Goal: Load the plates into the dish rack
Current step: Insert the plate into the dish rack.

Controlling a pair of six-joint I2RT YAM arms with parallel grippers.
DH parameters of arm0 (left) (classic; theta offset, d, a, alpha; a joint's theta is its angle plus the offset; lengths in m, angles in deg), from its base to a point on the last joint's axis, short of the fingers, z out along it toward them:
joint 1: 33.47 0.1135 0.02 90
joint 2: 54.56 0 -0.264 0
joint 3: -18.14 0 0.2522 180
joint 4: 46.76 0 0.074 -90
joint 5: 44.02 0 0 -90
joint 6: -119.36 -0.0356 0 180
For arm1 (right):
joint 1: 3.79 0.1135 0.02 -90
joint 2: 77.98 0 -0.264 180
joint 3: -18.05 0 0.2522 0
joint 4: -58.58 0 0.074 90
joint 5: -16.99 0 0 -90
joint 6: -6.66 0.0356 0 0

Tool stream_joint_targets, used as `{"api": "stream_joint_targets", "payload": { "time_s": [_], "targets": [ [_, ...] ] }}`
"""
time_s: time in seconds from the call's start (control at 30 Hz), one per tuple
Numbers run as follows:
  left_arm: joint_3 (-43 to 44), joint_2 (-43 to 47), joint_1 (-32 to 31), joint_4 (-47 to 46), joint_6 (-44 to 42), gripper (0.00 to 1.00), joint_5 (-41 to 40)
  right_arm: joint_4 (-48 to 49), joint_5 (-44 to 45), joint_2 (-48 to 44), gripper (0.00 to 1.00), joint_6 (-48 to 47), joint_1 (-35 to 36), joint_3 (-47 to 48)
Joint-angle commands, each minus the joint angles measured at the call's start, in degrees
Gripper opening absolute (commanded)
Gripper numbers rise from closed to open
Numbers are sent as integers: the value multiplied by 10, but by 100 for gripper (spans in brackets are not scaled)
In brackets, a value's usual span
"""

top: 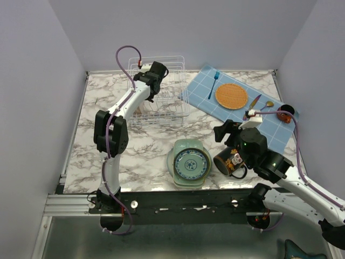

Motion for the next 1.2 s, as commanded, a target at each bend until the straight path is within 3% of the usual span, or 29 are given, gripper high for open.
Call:
{"api": "stream_joint_targets", "payload": {
  "time_s": [0.0,0.37,0.6,0.9,1.17],
  "targets": [
    [13,5,-4,8,8,0,-2,-11,3,-6,86,9,2,-10],
    [4,13,-4,-1,13,20,-3,-7,1,-2,86,7,2,-10],
    [-3,17,-4,-13,6,40,-5,-4,-4,3,86,8,2,-9],
    [0,18,-4,-19,-6,44,-8,-5,-3,3,86,9,1,-11],
    [70,17,-4,-10,-37,50,-8,-9,1,3,86,13,1,-12]
  ]
}}
